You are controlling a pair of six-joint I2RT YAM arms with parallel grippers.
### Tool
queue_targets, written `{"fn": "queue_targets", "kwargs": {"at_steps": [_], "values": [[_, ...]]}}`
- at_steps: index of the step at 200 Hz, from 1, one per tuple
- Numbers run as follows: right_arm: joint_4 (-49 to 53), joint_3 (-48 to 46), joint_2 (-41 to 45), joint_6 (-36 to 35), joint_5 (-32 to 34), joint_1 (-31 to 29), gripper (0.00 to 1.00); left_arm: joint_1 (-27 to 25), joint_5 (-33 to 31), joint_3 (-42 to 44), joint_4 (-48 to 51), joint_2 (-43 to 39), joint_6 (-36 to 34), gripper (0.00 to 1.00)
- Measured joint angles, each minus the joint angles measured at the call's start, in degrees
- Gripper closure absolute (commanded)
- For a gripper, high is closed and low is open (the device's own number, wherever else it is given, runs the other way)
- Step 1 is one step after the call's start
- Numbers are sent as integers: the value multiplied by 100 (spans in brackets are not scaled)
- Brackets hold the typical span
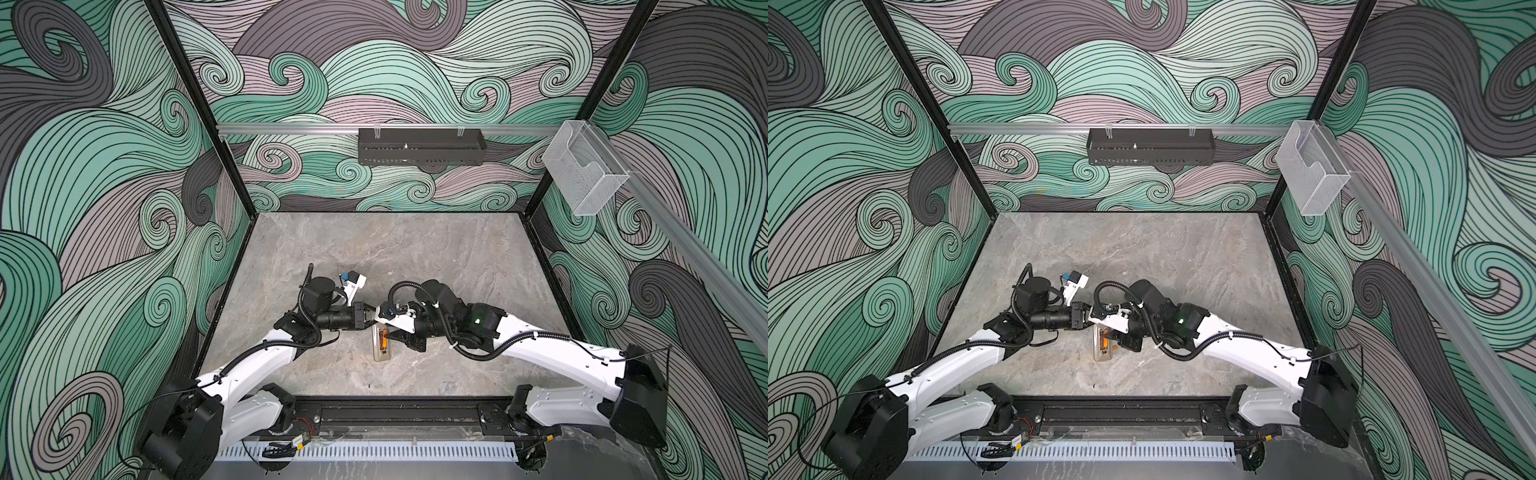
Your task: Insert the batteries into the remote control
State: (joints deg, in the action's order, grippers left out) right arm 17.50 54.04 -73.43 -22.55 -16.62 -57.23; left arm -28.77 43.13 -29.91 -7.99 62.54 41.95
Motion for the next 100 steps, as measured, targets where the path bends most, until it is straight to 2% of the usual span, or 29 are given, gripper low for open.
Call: {"fn": "queue_targets", "kwargs": {"at_steps": [100], "values": [[35,26,-44,-105,328,-85,70,-31,22,0,-4,0,0,100]]}}
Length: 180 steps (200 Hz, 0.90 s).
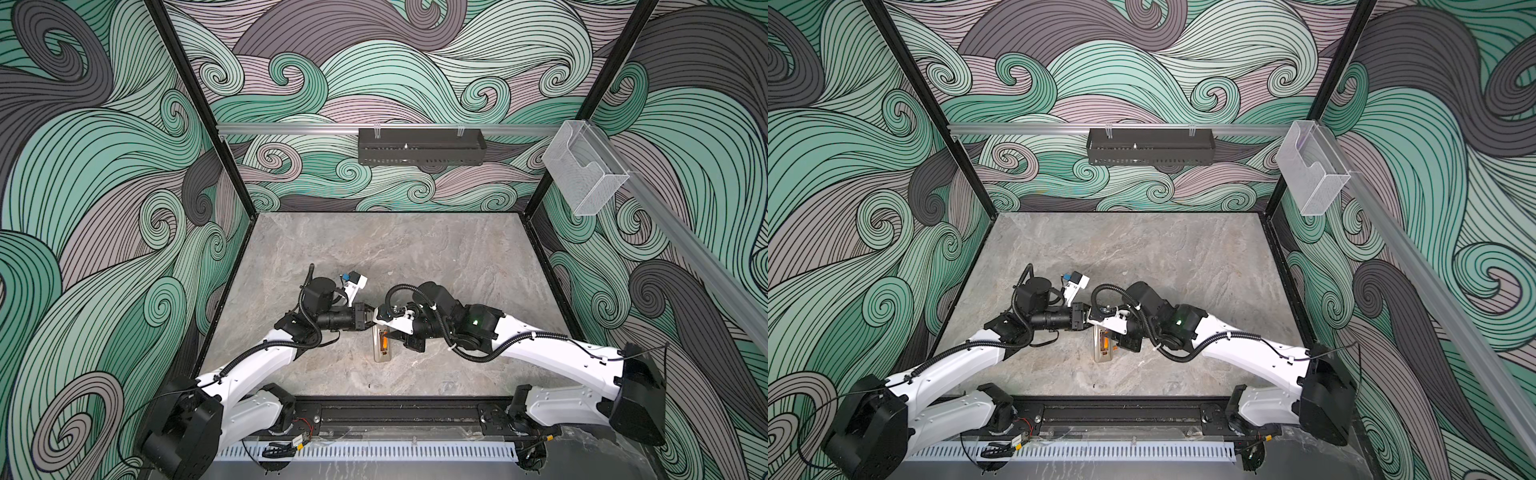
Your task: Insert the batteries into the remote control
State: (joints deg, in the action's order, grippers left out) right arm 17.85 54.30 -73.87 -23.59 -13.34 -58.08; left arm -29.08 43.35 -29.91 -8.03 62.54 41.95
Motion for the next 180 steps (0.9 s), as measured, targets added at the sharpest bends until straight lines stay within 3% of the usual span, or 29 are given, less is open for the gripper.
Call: {"fn": "queue_targets", "kwargs": {"at_steps": [180], "values": [[162,68,-225,-129,92,-116,77,-33,15,0,81,37,-26,100]]}}
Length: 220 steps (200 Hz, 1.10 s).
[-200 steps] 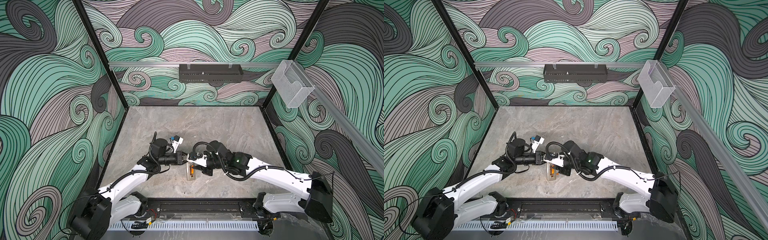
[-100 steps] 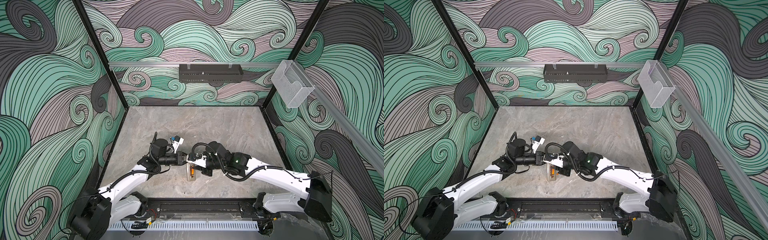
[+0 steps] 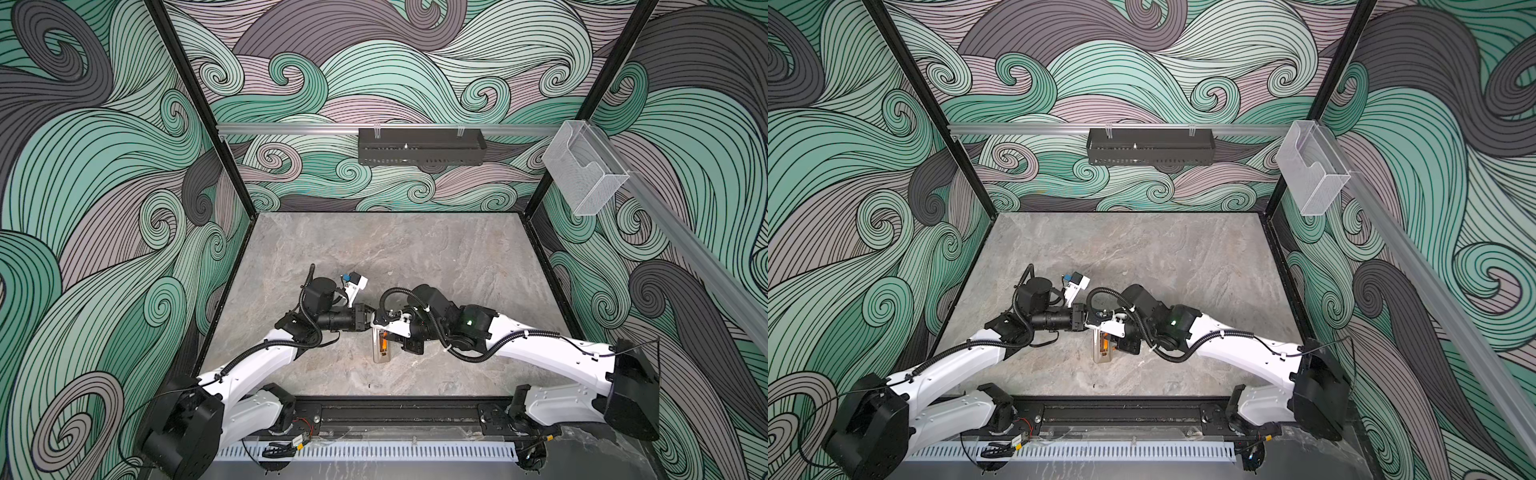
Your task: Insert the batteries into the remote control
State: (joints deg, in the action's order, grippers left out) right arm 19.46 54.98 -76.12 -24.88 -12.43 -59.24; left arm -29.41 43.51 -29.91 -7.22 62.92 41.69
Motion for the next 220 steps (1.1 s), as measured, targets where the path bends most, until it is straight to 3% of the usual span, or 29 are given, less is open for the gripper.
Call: {"fn": "queue_targets", "kwargs": {"at_steps": [220], "values": [[223,157,-267,-181,129,-162,84,0,-85,0,299,37,-103,100]]}}
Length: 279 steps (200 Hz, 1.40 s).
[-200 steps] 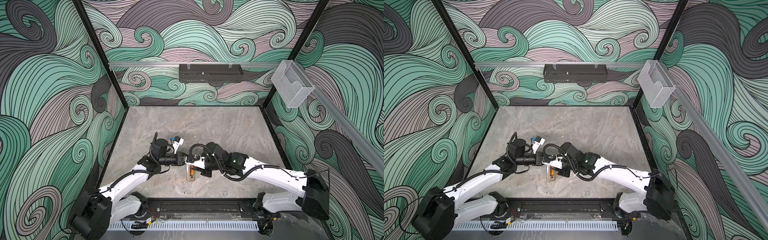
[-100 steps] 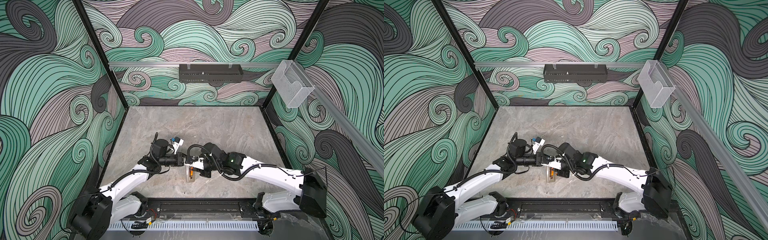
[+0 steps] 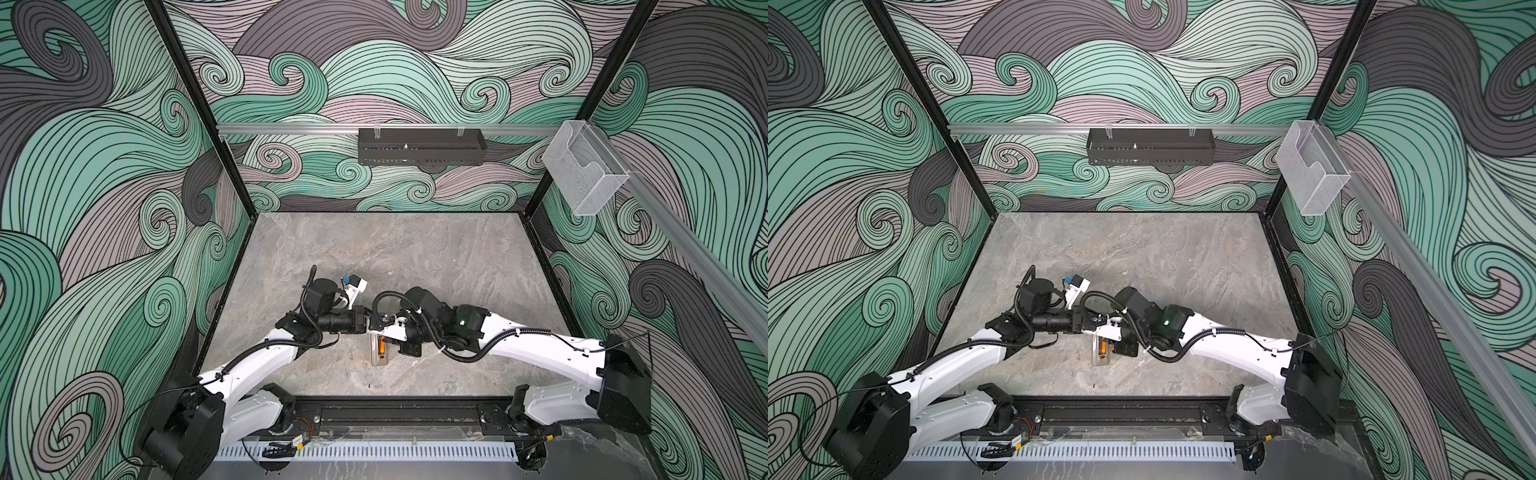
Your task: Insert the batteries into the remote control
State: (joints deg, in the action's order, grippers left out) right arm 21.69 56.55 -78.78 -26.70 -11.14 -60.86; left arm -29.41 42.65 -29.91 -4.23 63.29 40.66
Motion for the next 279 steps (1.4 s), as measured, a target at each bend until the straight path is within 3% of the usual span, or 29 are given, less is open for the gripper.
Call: {"fn": "queue_targets", "kwargs": {"at_steps": [279], "values": [[111,190,-286,-146,236,-160,92,0,-151,4,216,0,-63,100]]}}
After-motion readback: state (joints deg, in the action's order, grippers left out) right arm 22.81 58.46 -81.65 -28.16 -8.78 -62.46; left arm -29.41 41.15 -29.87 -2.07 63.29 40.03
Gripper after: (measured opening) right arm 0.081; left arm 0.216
